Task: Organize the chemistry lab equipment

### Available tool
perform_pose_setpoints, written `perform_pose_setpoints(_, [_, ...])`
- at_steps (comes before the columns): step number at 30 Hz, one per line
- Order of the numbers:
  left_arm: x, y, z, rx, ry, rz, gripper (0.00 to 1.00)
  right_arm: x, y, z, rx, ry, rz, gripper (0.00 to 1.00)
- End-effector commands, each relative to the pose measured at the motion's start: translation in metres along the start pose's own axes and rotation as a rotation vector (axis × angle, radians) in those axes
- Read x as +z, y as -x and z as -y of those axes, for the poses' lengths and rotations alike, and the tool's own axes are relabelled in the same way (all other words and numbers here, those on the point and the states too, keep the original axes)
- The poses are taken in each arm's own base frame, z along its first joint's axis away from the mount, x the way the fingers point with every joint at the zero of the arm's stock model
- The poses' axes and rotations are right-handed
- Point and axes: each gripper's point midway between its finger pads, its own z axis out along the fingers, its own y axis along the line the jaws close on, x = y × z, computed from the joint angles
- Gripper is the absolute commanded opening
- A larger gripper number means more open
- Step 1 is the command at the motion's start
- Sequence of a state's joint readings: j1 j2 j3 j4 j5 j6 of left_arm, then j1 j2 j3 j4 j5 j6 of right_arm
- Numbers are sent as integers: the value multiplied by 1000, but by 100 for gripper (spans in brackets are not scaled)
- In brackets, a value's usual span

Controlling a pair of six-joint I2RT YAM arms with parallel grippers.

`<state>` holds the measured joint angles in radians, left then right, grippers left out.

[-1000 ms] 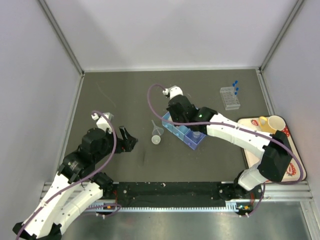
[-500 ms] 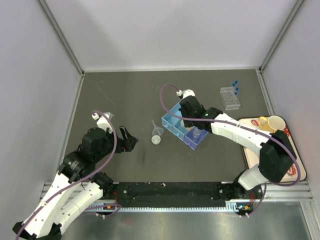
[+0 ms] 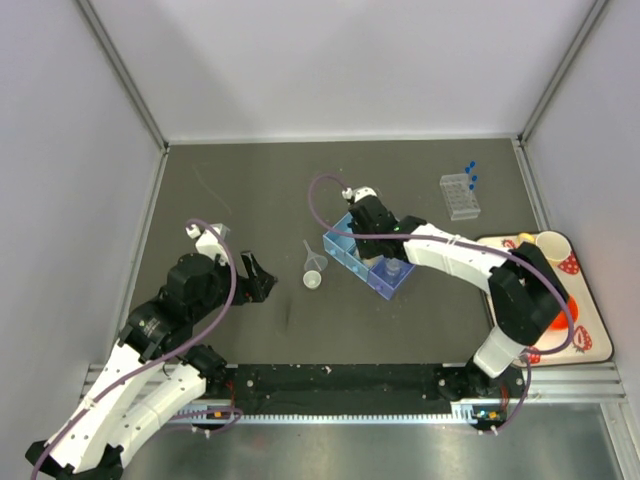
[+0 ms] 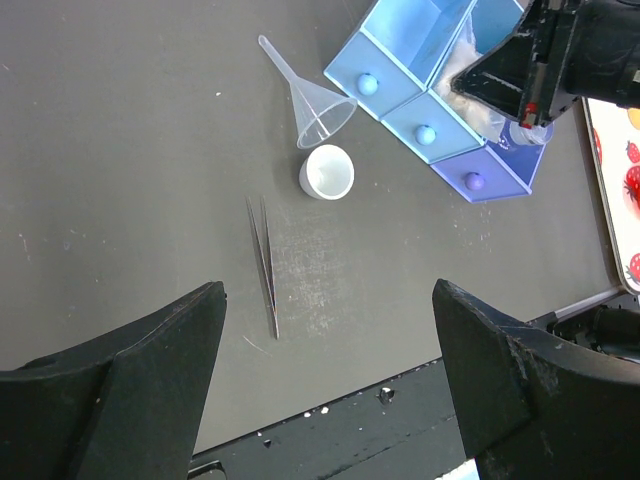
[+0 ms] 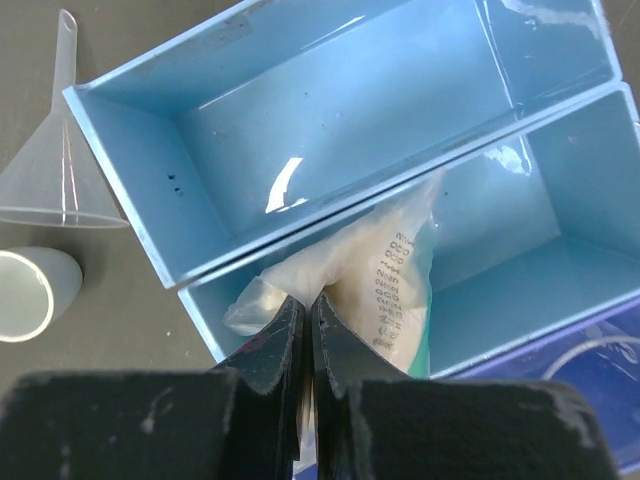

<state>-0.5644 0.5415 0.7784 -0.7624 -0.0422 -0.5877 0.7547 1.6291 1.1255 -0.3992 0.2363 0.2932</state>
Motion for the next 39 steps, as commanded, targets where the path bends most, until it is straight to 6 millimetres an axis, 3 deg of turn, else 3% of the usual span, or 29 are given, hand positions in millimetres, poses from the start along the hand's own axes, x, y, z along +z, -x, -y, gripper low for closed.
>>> perform_pose_setpoints(1, [-2,17,10,10,-34,59,89,15,9,-10,35,29,19,0])
perform_pose_setpoints(10, [-2,16,11,10,-44,60,89,51,-17,-14,26,16,-73,0])
perform_pose_setpoints(15, [-3,15,9,15,-43,64,89,54,-17,-16,25,20,-78,0])
perform_pose_setpoints(16, [-3,15,9,18,-43,66,90,53,-15,-15,26,19,-73,4])
perform_pose_setpoints(20, [-3,15,9,19,-43,62,90,41,-3,-13,24,14,-41,34])
perform_pose_setpoints(23, [-3,16,10,21,-46,63,90,32,3,-9,16,0,-31,44])
perform_pose_setpoints(33, [1,16,15,16,-66,55,90,-2,23,1,-6,-37,16,50])
perform_pose_setpoints(39, [4,14,16,14,-71,46,90,-41,45,-1,-37,-53,83,51])
